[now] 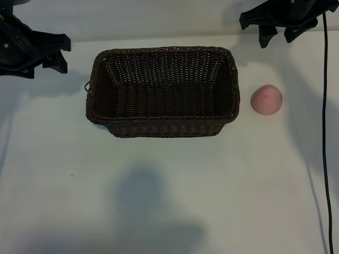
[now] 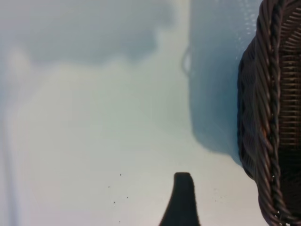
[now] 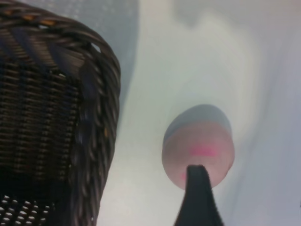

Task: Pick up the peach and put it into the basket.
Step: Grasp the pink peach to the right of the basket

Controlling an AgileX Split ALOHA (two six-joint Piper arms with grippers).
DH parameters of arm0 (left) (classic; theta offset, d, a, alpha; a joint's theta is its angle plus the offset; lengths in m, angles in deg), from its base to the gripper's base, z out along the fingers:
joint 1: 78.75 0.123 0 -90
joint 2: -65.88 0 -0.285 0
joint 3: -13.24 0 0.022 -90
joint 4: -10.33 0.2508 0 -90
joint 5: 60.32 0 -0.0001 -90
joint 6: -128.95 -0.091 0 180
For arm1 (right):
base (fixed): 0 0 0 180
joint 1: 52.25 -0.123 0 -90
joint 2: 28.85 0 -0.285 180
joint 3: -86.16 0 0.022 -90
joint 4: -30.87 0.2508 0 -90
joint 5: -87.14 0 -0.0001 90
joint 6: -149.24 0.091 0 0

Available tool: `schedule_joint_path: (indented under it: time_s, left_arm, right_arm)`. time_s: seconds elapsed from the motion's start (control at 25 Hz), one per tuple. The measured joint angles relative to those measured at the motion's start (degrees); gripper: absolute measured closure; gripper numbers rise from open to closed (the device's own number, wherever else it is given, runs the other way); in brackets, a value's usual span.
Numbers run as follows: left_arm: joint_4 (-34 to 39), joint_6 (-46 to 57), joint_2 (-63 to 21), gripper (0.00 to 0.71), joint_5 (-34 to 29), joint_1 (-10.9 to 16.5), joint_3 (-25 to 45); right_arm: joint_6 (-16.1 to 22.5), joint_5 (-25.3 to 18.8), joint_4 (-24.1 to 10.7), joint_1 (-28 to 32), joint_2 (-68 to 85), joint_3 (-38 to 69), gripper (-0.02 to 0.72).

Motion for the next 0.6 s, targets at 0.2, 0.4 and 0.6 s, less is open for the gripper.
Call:
schedule_joint_path:
  time_s: [0.2,0.4,0.6]
  left_arm:
    - [0.5,0.1,0.0,0.125,-0.7,0.0,0.0]
    - [0.5,0.3,0.0,0.125,-1.1,0.0,0.0]
    - [0.5,2.1,0.0,0.125,-1.1,0.0,0.4]
  right_arm:
    - [0.8,0.0,-0.2,0.0,0.0,0.0,0.198]
    - [1.1,0.0,-0.2,0.0,0.0,0.0,0.198]
    - [1.1,0.0,-0.2,0.0,-0.2,0.0,0.198]
